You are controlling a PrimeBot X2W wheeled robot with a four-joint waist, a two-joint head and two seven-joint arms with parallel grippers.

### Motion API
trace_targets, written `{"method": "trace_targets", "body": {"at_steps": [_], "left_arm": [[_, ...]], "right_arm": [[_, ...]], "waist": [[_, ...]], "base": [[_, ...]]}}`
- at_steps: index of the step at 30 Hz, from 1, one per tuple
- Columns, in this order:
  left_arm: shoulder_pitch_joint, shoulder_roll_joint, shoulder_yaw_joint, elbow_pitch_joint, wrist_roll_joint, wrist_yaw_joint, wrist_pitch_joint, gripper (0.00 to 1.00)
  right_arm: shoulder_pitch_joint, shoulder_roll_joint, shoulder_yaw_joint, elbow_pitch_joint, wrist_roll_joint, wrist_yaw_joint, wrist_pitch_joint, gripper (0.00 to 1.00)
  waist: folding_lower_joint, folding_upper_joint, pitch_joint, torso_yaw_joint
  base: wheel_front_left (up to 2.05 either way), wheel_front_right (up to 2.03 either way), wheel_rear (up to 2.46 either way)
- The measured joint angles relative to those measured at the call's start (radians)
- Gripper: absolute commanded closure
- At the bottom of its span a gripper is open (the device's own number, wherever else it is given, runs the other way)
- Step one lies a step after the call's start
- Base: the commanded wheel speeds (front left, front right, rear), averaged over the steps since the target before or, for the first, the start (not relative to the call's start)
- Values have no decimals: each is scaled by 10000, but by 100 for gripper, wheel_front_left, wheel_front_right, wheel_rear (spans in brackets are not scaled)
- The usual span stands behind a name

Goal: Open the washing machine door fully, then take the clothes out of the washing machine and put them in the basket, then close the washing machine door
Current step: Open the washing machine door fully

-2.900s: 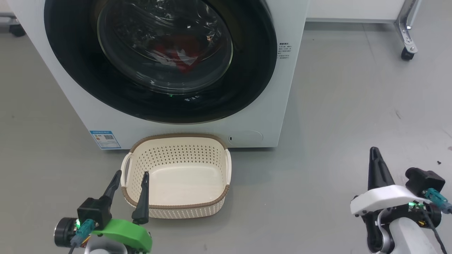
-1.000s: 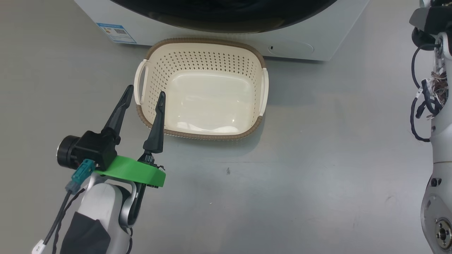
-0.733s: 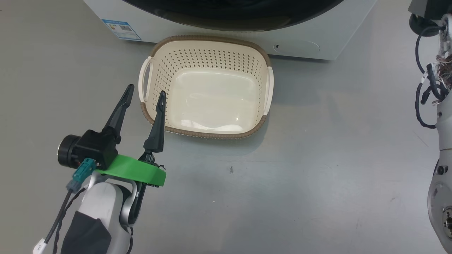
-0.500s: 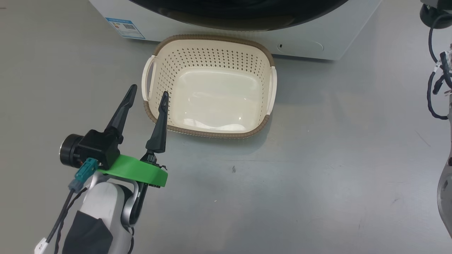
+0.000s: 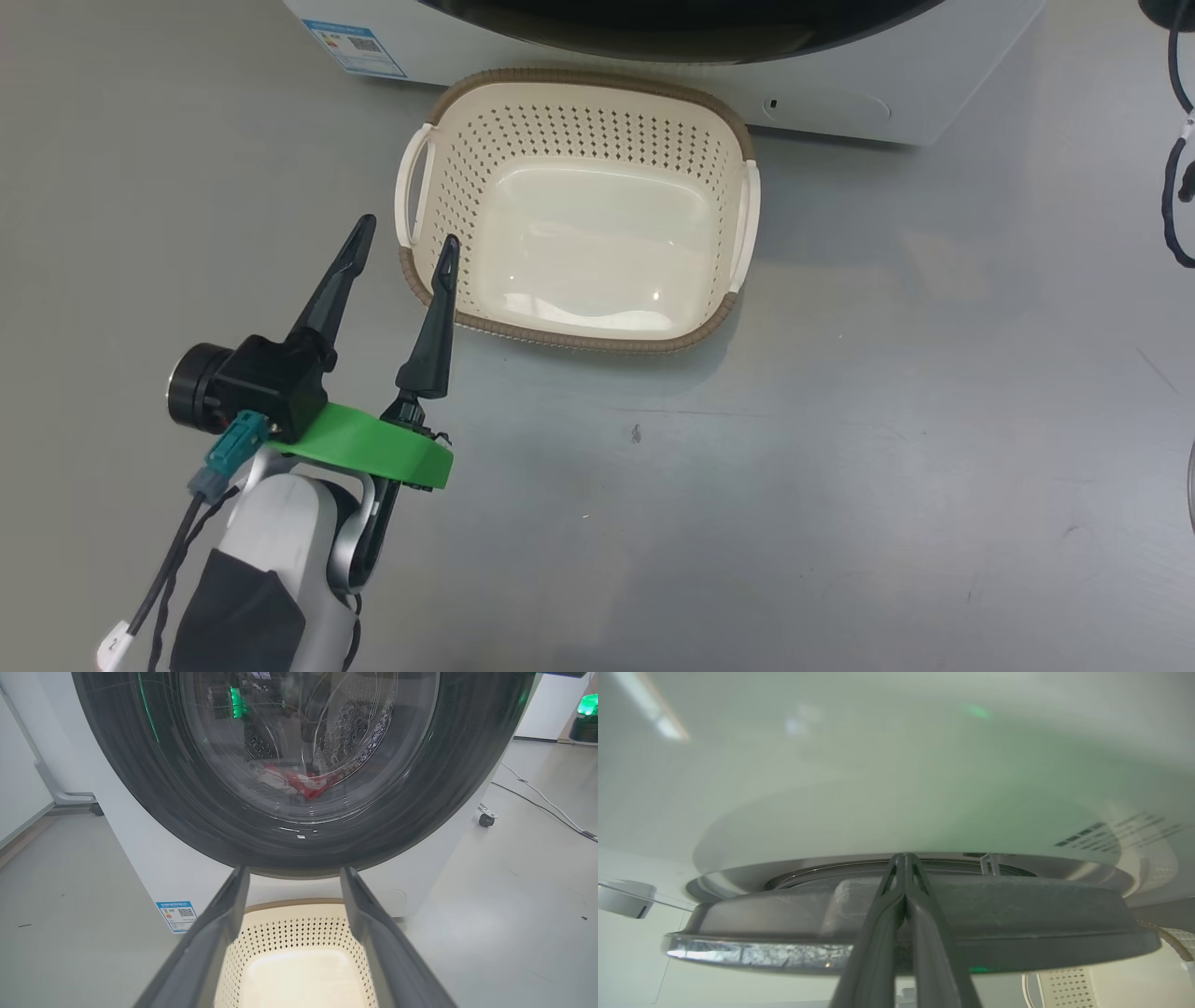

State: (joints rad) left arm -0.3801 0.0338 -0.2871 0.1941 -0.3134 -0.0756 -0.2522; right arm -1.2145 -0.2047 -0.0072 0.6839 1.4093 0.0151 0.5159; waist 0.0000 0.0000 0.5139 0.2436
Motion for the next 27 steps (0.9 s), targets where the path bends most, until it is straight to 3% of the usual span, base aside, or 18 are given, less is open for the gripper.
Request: {"method": "trace_targets", "body": {"at_steps": [15,27], "left_arm": [[-157,-15,56,0,71,-2,0,0],[-187,-36,121,61,82,-2,0,0]], "right_arm": [[-333,-130,84,414,155,46,763,100],[-359,-176,146,740,516,293,1659,100]], "waist": [[0,0,153,109],[0,0,40,-26]], "base": [[0,0,0],[0,0,0]]}}
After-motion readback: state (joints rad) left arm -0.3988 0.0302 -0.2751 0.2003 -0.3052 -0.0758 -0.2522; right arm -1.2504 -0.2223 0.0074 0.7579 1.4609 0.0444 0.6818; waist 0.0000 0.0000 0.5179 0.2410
